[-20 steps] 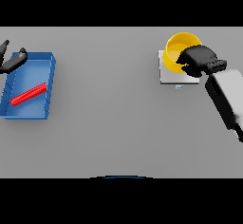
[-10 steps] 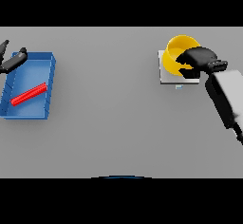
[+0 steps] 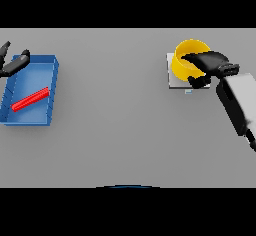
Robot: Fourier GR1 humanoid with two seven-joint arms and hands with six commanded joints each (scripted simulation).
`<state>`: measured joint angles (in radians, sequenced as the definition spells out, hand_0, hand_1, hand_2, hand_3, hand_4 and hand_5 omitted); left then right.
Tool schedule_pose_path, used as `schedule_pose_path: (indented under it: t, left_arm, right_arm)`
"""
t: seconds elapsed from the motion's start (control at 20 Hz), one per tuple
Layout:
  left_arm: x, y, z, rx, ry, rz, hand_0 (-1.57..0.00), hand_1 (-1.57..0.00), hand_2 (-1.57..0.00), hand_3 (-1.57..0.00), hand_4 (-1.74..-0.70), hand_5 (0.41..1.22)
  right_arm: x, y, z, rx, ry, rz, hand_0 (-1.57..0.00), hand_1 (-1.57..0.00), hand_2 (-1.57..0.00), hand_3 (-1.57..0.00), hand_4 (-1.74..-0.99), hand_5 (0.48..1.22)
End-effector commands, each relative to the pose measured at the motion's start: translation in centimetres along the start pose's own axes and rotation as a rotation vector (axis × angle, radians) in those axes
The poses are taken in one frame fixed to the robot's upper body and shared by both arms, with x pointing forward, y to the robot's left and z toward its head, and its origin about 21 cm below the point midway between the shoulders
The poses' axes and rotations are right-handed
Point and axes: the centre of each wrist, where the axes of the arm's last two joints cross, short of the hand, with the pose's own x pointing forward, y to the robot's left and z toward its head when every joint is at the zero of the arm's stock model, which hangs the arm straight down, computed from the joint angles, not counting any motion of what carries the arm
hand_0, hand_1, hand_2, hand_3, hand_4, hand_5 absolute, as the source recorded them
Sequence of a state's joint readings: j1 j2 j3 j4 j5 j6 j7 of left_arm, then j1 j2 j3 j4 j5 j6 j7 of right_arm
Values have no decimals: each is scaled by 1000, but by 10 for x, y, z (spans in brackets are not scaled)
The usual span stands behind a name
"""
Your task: Pick up the red beaker and tilt it to pour out 1 green nut into yellow bowl. Pick up the yellow bowl and place it on the metallic measuring scale.
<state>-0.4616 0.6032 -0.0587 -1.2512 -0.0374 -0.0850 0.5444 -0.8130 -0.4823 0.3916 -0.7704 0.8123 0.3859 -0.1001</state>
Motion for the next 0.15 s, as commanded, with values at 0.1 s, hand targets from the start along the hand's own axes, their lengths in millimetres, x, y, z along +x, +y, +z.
schedule_pose_path:
  t: [0.1]
  left_arm:
    - [0, -1, 1, -7, -7, -2, 1, 1, 1, 1, -833, 760]
  right_arm:
    - [-1, 0, 1, 12, 11, -8, -64, -63, -50, -42, -1390, 779]
